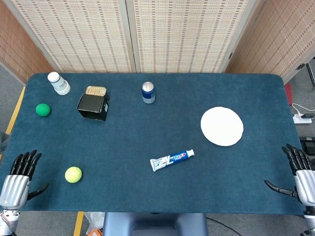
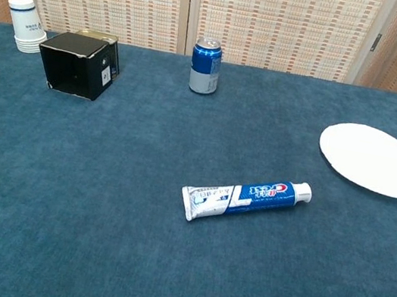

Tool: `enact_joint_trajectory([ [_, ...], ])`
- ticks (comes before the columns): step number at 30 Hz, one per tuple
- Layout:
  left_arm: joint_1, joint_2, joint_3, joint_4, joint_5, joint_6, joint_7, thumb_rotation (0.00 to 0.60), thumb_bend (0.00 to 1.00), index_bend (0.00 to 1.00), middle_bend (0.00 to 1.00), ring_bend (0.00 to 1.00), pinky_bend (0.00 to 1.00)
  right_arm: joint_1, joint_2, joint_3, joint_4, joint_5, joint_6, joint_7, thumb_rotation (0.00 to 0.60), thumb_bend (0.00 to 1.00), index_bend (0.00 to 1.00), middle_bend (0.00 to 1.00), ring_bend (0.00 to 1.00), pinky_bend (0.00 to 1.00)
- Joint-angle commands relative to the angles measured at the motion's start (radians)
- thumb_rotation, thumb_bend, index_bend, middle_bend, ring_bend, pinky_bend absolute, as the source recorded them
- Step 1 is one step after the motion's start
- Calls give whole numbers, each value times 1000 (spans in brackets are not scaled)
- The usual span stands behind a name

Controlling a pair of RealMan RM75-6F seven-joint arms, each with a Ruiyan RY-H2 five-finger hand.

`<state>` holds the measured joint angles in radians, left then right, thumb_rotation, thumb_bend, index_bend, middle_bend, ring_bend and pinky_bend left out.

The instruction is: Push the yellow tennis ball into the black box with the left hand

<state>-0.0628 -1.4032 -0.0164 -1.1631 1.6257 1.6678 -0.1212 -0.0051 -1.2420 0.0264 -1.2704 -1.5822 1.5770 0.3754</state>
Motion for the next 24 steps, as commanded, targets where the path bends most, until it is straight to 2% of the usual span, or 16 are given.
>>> enact_joint_trajectory([
  [1,-2,-19,-11,32,20,38,-23,460,226,403,329,317,488,3,3,-3,-4,-2,-7,-6,411,0,0,0,0,0],
  [2,-2,-21,-13,36,20,42,-29,460,242,529,479,465,625,4,3,-4,-5,-2,-8,-7,411,0,0,0,0,0],
  [3,-3,-26,-16,46,22,50,-45,462,272,760,755,743,836,5,5,-6,-6,-3,-11,-9,409,0,0,0,0,0],
  [4,-6,-28,-13,53,25,48,-60,463,293,941,949,937,962,5,6,-7,-8,-3,-12,-10,410,0,0,0,0,0],
  [5,-9,-32,-9,59,34,53,-102,465,297,997,1000,994,998,5,6,-8,-10,-5,-10,-10,409,0,0,0,0,0],
  [6,-6,-22,17,67,41,33,-188,468,279,1000,1000,1000,1000,2,8,-12,-8,-9,-6,-4,408,0,0,0,0,0],
  [7,-6,-12,26,77,40,19,-209,468,253,1000,1000,1000,1000,1,9,-12,-7,-10,-4,2,409,0,0,0,0,0],
  [11,10,1,49,107,33,1,-213,465,213,1000,1000,1000,1000,0,13,-14,-2,-10,0,20,412,0,0,0,0,0],
  [13,30,-9,58,132,31,17,-219,537,236,1000,1000,1000,1000,-2,14,-13,-2,-8,3,27,411,0,0,0,0,0],
  [15,55,-30,69,157,36,45,-220,595,304,1000,1000,1000,1000,-3,16,-14,-1,-9,4,29,410,0,0,0,0,0],
  [19,95,-114,85,255,47,96,-239,600,542,1000,1000,1000,1000,-5,15,-19,-3,-12,5,23,411,0,0,0,0,0],
  [21,108,-174,97,337,52,97,-271,600,611,1000,1000,1000,1000,-6,16,-24,-5,-18,7,12,412,0,0,0,0,0],
  [24,116,-267,109,478,61,91,-298,600,644,1000,1000,1000,1000,-13,16,-31,-7,-36,28,-4,412,0,0,0,0,0],
])
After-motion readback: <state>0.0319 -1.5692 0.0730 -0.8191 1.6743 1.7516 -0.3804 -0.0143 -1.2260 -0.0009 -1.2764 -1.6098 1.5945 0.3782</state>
